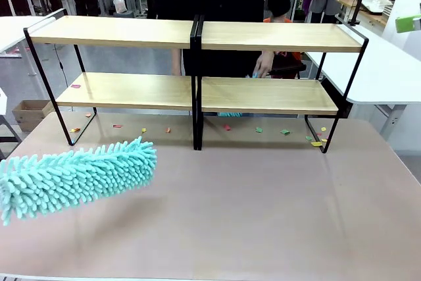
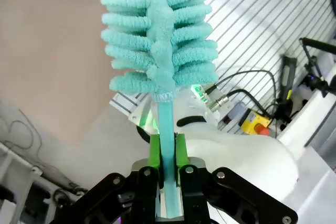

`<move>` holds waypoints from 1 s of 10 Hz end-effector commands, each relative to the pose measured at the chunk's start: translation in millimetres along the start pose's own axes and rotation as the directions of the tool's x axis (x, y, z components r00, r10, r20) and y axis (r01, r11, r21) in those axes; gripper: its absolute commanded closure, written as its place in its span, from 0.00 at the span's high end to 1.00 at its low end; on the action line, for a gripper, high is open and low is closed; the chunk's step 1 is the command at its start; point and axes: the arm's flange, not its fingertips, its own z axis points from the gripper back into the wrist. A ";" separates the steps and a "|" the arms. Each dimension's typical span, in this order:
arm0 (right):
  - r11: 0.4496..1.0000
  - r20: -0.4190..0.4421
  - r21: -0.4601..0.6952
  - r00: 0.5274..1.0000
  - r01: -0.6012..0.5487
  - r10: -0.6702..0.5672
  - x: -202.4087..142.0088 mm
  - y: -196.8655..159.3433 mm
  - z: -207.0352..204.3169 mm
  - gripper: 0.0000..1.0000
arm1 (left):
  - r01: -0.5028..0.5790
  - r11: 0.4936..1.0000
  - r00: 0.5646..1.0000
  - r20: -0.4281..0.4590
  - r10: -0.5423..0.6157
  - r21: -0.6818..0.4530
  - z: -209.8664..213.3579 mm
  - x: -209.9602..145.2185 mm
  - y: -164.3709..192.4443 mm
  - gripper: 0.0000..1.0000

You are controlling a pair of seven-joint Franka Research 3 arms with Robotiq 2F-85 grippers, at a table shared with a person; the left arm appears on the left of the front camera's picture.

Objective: Clean the shelves.
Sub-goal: Clean another randomly selected level of the Shelf with the Duster.

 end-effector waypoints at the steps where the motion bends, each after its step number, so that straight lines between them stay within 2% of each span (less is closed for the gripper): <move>1: 1.000 0.005 0.004 1.000 0.001 -0.001 0.5 -1.0 0.3 1.00 | -0.017 1.000 1.000 0.006 0.017 0.004 -0.1 2.3 3.0 0.13; 2: 1.000 0.005 0.004 1.000 0.001 -0.001 0.5 -1.0 0.3 1.00 | -0.139 0.990 0.989 0.063 0.136 0.035 -2.6 13.4 -9.4 0.13; 3: 1.000 0.005 0.004 1.000 0.001 -0.001 0.5 -1.0 0.3 1.00 | -0.215 0.975 0.976 0.058 0.211 0.056 -15.3 44.3 -11.7 0.13; 4: 1.000 0.005 0.004 1.000 0.001 -0.001 0.5 -1.0 0.3 1.00 | -0.254 0.964 0.966 0.071 0.250 0.072 -23.5 69.3 -11.5 0.13; 6: 1.000 0.005 0.004 1.000 0.001 -0.001 0.5 -1.0 0.3 1.00 | -0.258 0.958 0.966 0.018 0.257 0.126 -41.5 107.2 -6.5 0.13; 8: 1.000 0.005 0.004 1.000 0.001 -0.001 0.5 -1.0 0.3 1.00 | -0.358 0.924 0.933 0.075 0.351 0.137 -65.4 146.2 5.4 0.13; 9: 1.000 0.005 0.004 1.000 0.001 -0.001 0.5 -1.0 0.3 1.00 | -0.401 0.912 0.913 0.121 0.390 0.081 -75.7 159.4 10.8 0.13; 10: 1.000 0.005 0.004 1.000 0.001 -0.001 0.5 -1.0 0.3 1.00 | -0.422 0.906 0.902 0.117 0.415 0.038 -76.9 158.8 17.0 0.13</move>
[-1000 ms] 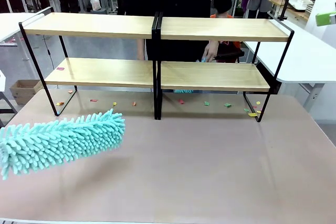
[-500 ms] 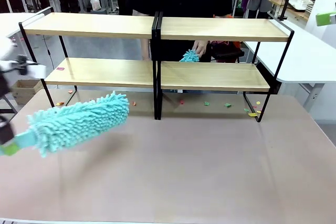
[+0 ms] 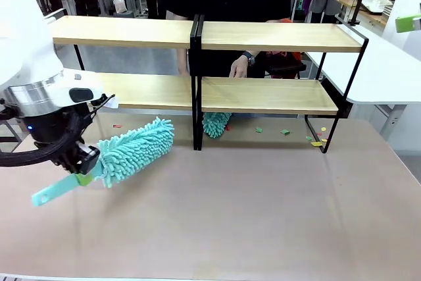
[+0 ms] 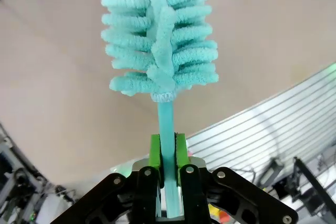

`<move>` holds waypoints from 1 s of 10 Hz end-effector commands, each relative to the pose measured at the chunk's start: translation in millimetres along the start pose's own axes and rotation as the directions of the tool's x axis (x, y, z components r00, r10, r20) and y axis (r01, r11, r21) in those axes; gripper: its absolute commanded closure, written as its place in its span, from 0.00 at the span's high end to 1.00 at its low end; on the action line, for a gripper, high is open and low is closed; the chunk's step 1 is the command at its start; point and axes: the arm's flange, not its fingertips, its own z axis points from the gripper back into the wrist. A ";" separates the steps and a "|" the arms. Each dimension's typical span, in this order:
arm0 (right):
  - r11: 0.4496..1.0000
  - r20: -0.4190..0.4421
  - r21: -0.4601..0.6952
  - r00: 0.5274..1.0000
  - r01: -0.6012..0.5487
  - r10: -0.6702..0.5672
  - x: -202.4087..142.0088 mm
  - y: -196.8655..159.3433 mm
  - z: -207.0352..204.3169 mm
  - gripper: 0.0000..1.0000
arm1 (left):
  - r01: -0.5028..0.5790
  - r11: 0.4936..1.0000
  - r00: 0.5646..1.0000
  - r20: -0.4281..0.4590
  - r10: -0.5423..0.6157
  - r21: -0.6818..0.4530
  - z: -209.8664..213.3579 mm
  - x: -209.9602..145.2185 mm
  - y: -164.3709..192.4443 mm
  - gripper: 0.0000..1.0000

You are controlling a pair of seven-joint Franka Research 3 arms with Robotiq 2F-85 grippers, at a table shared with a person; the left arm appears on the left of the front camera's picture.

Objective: Clean the shelves.
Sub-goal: Clean another randomly selected level of the Shelf with the Duster.

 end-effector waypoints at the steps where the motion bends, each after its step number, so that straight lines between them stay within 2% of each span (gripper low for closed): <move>1: 1.000 0.005 0.004 1.000 0.001 -0.001 0.5 -1.0 0.3 1.00 | 0.048 0.999 0.999 -0.014 -0.047 0.027 9.9 -12.1 -2.8 0.13; 2: 1.000 0.005 0.004 1.000 0.001 -0.001 0.5 -1.0 0.3 1.00 | 0.048 0.999 0.999 -0.014 -0.047 0.027 9.9 -12.1 -2.8 0.13; 3: 1.000 0.005 0.004 1.000 0.001 -0.001 0.5 -1.0 0.3 1.00 | 0.000 1.000 1.000 -0.004 0.000 -0.002 -3.1 2.2 0.2 0.13; 5: 1.000 0.005 0.004 1.000 0.001 -0.001 0.5 -1.0 0.3 1.00 | -0.057 0.997 0.998 0.013 0.058 -0.056 22.1 -67.0 61.9 0.13; 7: 1.000 0.005 0.004 1.000 0.001 -0.001 0.5 -1.0 0.3 1.00 | -0.034 0.992 0.996 0.073 0.043 -0.120 39.9 -141.2 99.6 0.13; 8: 1.000 0.005 0.004 1.000 0.001 -0.001 0.5 -1.0 0.3 1.00 | 0.050 0.990 0.996 0.075 -0.040 -0.133 37.6 -165.8 105.5 0.13; 9: 1.000 0.005 0.004 1.000 0.001 -0.001 0.5 -1.0 0.3 1.00 | 0.117 0.989 0.993 0.032 -0.114 -0.089 30.5 -189.3 102.5 0.13; 10: 1.000 0.005 0.004 1.000 0.001 -0.001 0.5 -1.0 0.3 1.00 | 0.186 0.980 0.982 0.041 -0.183 -0.075 24.9 -204.2 105.8 0.13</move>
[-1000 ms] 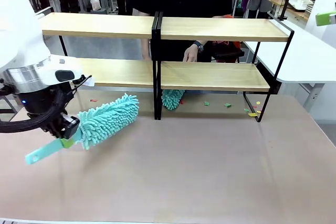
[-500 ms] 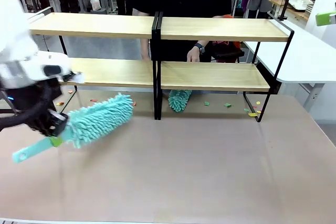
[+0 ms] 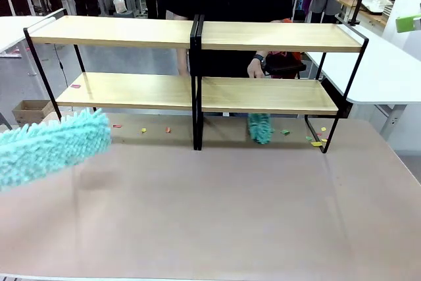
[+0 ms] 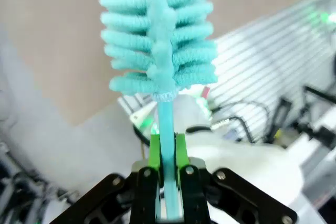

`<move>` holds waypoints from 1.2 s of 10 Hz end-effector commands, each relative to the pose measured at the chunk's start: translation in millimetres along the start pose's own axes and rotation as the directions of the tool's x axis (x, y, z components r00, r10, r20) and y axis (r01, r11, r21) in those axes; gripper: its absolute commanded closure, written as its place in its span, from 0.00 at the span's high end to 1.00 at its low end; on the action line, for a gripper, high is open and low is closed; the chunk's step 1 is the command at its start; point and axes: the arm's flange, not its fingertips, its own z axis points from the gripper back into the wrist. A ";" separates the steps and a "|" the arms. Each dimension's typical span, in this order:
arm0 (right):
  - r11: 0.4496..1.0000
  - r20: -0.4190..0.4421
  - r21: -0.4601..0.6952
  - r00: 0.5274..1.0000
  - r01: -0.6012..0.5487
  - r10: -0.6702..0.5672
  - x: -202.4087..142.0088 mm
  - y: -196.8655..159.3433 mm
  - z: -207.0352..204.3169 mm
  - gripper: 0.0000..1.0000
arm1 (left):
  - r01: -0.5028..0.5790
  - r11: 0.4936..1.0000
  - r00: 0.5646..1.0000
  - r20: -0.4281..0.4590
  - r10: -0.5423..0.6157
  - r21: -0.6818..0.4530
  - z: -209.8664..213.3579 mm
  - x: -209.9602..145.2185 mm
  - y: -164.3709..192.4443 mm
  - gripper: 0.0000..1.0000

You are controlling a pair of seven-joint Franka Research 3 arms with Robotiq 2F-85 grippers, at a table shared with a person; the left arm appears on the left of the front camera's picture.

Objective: Clean the shelves.
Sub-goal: Clean another randomly selected level of the Shelf with the Duster.

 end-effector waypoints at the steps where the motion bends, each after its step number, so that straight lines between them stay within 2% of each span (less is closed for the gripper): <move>1: 1.000 0.005 0.004 1.000 0.001 -0.001 0.5 -0.9 0.2 1.00 | 0.076 0.996 0.997 0.020 -0.077 0.035 -67.2 -46.0 -1.4 0.13; 3: 1.000 0.005 0.004 1.000 0.001 -0.001 0.5 -0.9 0.2 1.00 | 0.029 0.999 0.997 0.067 -0.027 -0.019 -63.8 -60.1 17.8 0.13; 6: 1.000 0.005 0.004 1.000 0.001 -0.001 0.5 -0.9 0.2 1.00 | -0.012 0.999 0.999 0.045 0.014 -0.042 -63.3 -36.2 10.4 0.13; 9: 1.000 0.005 0.004 1.000 0.001 -0.001 0.5 -0.9 0.2 1.00 | -0.007 0.998 1.000 0.013 0.008 -0.069 -65.7 -11.4 -3.2 0.13; 12: 1.000 0.005 0.004 1.000 0.001 -0.001 0.5 -0.9 0.2 1.00 | -0.010 0.997 1.000 0.006 0.010 -0.077 -66.6 -4.6 -2.3 0.13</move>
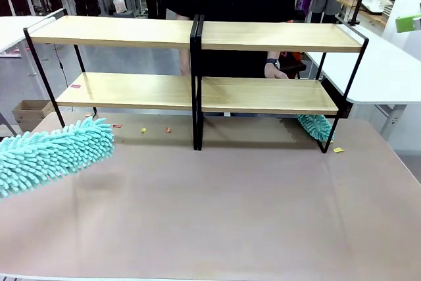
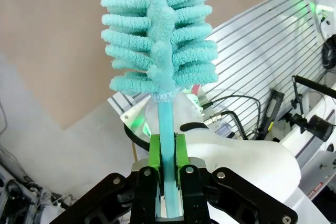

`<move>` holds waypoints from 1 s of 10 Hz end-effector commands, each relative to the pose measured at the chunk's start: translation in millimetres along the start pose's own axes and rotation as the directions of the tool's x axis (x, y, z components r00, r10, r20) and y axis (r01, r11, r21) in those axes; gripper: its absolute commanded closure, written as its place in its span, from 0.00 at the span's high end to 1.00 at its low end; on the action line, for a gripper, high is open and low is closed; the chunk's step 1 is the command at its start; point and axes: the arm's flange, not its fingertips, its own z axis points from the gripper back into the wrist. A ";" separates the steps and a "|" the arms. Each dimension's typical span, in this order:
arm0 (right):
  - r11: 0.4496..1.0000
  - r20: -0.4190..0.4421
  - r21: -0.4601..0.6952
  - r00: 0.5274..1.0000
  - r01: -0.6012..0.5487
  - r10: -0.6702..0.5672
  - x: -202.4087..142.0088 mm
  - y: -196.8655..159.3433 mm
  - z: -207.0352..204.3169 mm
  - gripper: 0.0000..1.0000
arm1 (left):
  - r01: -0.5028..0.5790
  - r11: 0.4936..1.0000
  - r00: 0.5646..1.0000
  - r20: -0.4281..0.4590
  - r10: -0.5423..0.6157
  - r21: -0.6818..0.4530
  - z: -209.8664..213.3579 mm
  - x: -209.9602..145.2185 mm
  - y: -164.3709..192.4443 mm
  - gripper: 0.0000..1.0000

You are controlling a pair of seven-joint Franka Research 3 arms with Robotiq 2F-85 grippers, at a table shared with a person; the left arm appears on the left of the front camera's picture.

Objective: Clean the shelves.
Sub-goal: Clean another randomly selected level of the Shelf with the Duster.

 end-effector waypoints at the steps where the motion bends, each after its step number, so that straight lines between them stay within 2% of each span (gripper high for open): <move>1: 1.000 0.005 0.004 1.000 0.001 -0.001 0.5 -0.9 0.2 1.00 | -0.003 1.000 1.000 0.008 0.003 0.001 -58.8 -5.1 -9.3 0.13; 4: 1.000 0.005 0.004 1.000 0.001 -0.001 0.5 -0.9 0.2 1.00 | -0.010 1.000 1.000 -0.016 0.010 0.017 -61.6 12.0 -18.6 0.13; 6: 1.000 0.005 0.004 1.000 0.001 -0.001 0.5 -0.9 0.2 1.00 | 0.018 0.999 0.996 -0.086 -0.014 0.047 -68.8 33.5 -35.8 0.13; 7: 1.000 0.005 0.004 1.000 0.001 -0.001 0.5 -0.9 0.2 1.00 | -0.005 0.995 0.997 -0.082 0.014 0.101 -69.6 40.5 -43.5 0.13; 8: 1.000 0.005 0.004 1.000 0.001 -0.001 0.5 -0.9 0.2 1.00 | 0.002 0.997 0.998 -0.070 0.004 0.082 -68.7 41.7 -46.4 0.13; 9: 1.000 0.005 0.004 1.000 0.001 -0.001 0.5 -0.9 0.2 1.00 | -0.028 0.990 0.997 -0.060 0.037 0.137 -72.9 44.6 -50.8 0.13; 10: 1.000 0.005 0.004 1.000 0.001 -0.001 0.5 -0.9 0.2 1.00 | -0.040 0.989 0.996 -0.074 0.051 0.144 -79.6 51.4 -57.1 0.13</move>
